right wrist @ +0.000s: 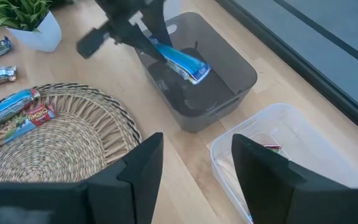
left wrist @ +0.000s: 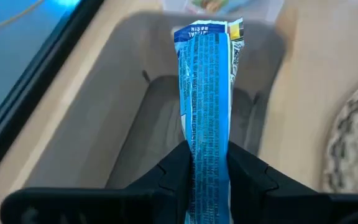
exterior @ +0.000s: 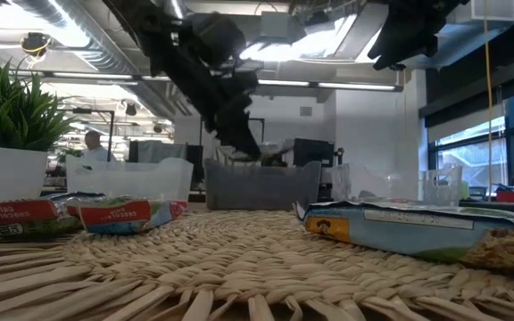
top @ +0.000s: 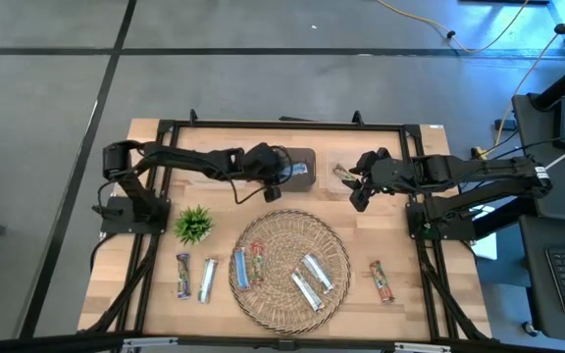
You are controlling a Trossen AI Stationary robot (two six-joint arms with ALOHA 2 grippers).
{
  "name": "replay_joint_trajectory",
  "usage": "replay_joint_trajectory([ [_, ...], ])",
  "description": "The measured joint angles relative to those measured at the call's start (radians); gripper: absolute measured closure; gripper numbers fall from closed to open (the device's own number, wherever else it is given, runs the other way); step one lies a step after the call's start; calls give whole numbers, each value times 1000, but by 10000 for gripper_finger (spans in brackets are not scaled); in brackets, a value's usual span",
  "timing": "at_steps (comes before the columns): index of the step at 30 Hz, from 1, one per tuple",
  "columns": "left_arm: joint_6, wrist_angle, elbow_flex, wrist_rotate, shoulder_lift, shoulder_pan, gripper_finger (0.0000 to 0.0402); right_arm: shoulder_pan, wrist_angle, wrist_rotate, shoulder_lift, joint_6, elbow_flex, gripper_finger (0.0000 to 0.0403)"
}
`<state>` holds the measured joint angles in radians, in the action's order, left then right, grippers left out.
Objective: Pick and place Granola Bars by type
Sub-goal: Put the blue granola bar into the black bin, then put the yellow granola bar into the left transparent bin
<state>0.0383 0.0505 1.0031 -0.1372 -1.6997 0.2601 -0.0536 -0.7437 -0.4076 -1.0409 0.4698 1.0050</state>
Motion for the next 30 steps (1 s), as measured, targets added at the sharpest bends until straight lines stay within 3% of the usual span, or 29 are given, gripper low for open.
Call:
replay_joint_trajectory([
  [15, 1, -3, -1, -3, -34, 4, 319, 0, -1, 0, 0, 0, 0, 209],
  [24, 0, -4, -1, -1, -34, 4, 314, 0, 47, 45, 0, 98, 0, 209],
  [30, -26, -15, -1, -2, -34, 4, 285, 0, 45, 44, 0, 94, 0, 209],
])
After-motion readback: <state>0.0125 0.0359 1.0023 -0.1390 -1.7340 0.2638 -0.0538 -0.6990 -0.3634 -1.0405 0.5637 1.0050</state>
